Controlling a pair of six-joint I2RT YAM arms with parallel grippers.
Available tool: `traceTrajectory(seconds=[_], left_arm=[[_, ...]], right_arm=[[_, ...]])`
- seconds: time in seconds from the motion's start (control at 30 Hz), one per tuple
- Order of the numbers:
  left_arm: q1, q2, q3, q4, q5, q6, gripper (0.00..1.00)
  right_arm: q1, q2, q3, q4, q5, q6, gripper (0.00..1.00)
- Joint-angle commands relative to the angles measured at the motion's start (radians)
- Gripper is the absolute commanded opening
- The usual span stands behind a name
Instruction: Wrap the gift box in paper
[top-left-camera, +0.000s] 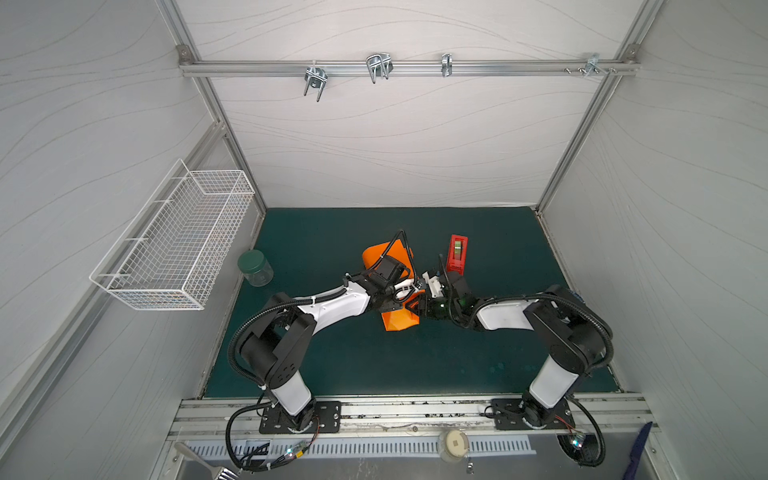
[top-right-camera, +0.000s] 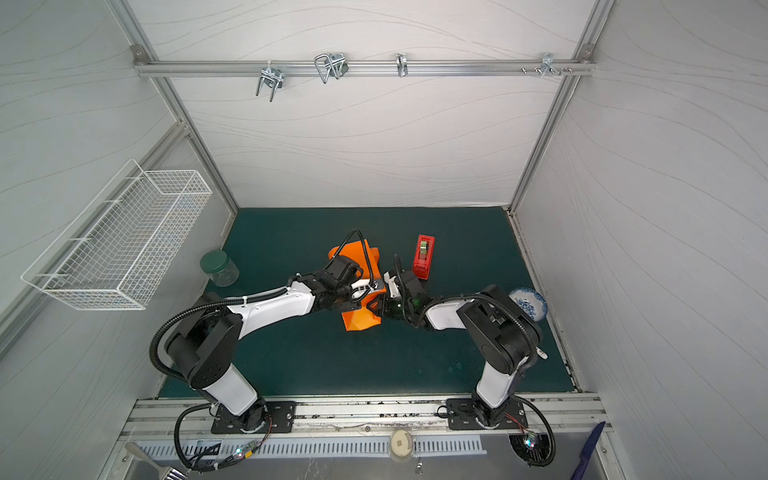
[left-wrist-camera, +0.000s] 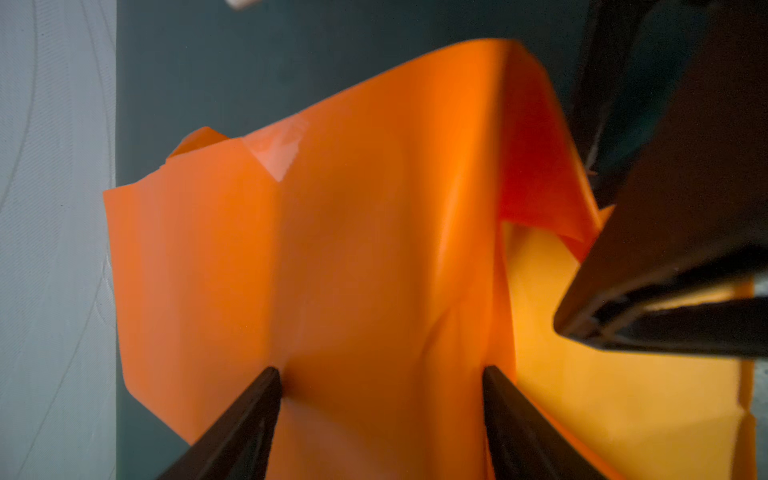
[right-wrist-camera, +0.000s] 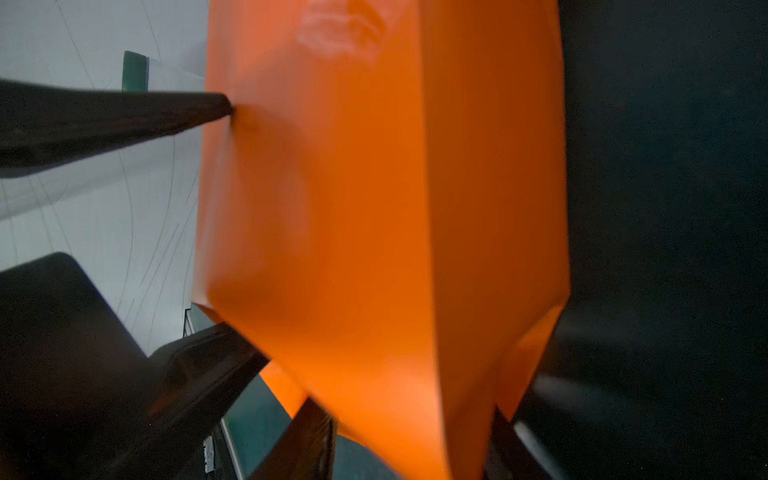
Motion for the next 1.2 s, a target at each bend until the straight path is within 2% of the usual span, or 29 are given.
traceTrajectory(seconds=[0.0, 0.37, 0.8, 1.17], left_arm=[[0.002, 0.051, 0.014, -0.048, 0.004, -0.012, 0.76], [0.002, 0.048, 0.014, -0.048, 0.005, -0.013, 0.77], [0.003, 0.047, 0.013, -0.049, 0.005, -0.013, 0.77], [0.002, 0.047, 0.015, -0.05, 0.006, -0.015, 0.77]], right_arm=[[0.002, 0.022, 0.013, 0.026, 0.023, 0.016, 0.47], [-0.014, 0.019, -0.017, 0.124, -0.003, 0.065, 0.47], [-0.013, -0.082, -0.067, 0.043, 0.05, 0.06, 0.47], [0.015, -0.06, 0.009, -0.145, 0.156, 0.003, 0.25]])
